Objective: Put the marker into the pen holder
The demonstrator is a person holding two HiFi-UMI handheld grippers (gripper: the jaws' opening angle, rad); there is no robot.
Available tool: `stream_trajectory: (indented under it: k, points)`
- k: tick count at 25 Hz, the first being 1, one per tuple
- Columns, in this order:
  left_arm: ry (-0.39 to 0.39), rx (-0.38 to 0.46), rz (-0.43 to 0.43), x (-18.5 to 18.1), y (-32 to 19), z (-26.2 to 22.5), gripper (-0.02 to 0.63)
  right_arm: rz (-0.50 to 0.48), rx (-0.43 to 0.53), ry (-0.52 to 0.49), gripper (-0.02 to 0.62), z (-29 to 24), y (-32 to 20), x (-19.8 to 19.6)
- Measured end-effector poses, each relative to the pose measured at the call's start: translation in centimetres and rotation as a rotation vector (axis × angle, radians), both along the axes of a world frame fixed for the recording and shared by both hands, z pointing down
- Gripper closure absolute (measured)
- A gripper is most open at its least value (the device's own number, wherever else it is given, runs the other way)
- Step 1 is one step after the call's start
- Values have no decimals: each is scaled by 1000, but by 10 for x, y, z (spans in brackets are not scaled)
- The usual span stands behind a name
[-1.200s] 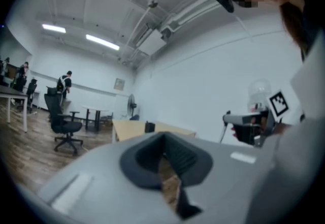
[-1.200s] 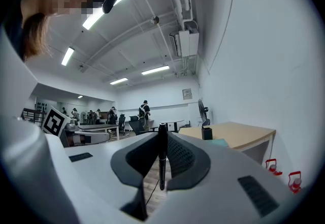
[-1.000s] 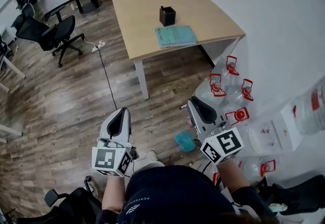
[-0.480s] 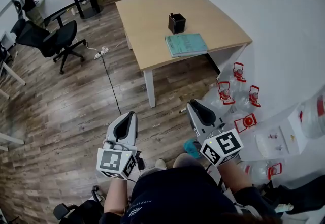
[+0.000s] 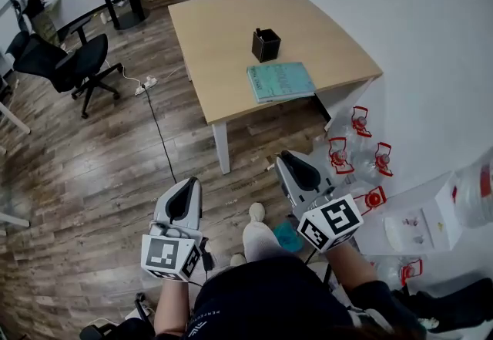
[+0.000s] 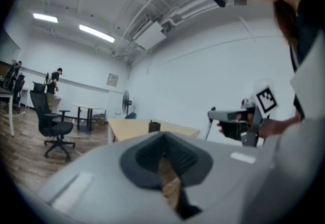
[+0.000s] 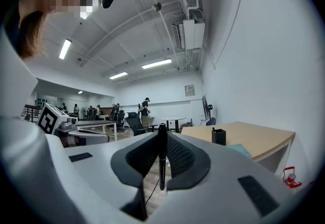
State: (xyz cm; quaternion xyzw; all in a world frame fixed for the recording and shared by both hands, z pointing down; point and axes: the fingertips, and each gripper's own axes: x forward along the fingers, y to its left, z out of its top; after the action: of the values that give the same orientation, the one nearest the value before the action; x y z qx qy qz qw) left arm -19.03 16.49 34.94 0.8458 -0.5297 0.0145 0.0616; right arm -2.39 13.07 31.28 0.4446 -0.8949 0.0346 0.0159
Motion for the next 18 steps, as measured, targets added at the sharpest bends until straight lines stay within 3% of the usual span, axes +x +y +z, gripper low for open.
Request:
stream_trajectory:
  k: [10,18]
  points:
    - [-12,-6,-27,13,-114,-7,600,-54,-6,-11,554,-1,-113,8]
    - [11,-21,-15,55,-208,-9,600,-62,-16,-19,554,-3,-202,42]
